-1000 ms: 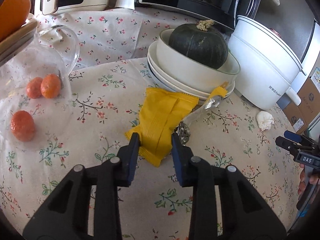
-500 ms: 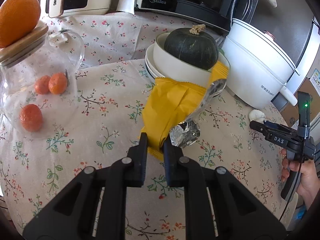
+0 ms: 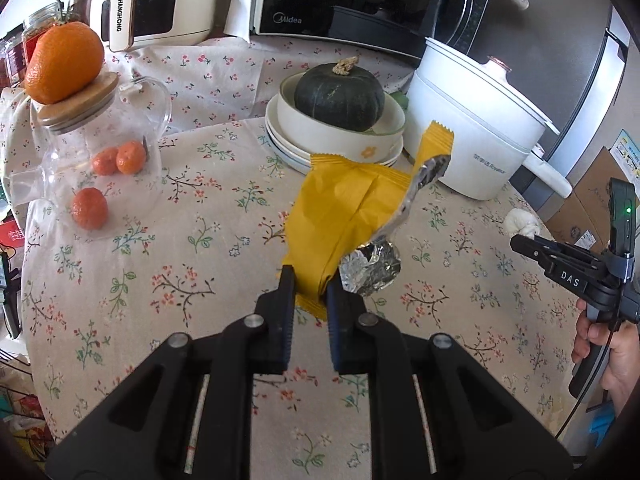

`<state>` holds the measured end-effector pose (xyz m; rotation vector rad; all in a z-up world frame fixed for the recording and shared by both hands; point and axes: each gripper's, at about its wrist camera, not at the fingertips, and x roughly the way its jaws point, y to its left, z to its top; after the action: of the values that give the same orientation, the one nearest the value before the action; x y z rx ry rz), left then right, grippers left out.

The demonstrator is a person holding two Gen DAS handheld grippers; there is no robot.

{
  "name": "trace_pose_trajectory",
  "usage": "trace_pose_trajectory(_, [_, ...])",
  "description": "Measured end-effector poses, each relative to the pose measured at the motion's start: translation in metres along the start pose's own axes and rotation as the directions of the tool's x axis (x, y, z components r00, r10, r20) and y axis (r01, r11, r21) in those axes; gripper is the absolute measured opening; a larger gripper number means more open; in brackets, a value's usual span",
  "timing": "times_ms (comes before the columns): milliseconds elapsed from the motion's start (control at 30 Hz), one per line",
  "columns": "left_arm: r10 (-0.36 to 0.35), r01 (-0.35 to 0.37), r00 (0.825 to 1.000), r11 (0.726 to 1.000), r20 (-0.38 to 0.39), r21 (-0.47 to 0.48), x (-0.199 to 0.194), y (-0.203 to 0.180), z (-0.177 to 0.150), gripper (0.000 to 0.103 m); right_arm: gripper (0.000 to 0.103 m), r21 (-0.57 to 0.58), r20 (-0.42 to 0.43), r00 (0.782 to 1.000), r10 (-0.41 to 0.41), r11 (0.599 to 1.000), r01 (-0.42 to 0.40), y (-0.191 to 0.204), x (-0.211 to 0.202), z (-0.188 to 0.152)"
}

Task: Collect trash
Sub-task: 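Lift the yellow bag and tissue and carry both toward the white bin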

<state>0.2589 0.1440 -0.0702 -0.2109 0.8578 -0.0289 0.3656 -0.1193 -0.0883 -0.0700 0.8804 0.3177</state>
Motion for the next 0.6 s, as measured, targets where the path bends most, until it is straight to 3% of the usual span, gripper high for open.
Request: trace_pose_trajectory(600, [-0.071,0.071,0.997,0.997,-0.007,0.043,-0.094,-0.071,-0.068,0.016,0.020,0.001,0.022,0.999,-0.047,0.999,0.047,-0.018,-0.162,-0.097])
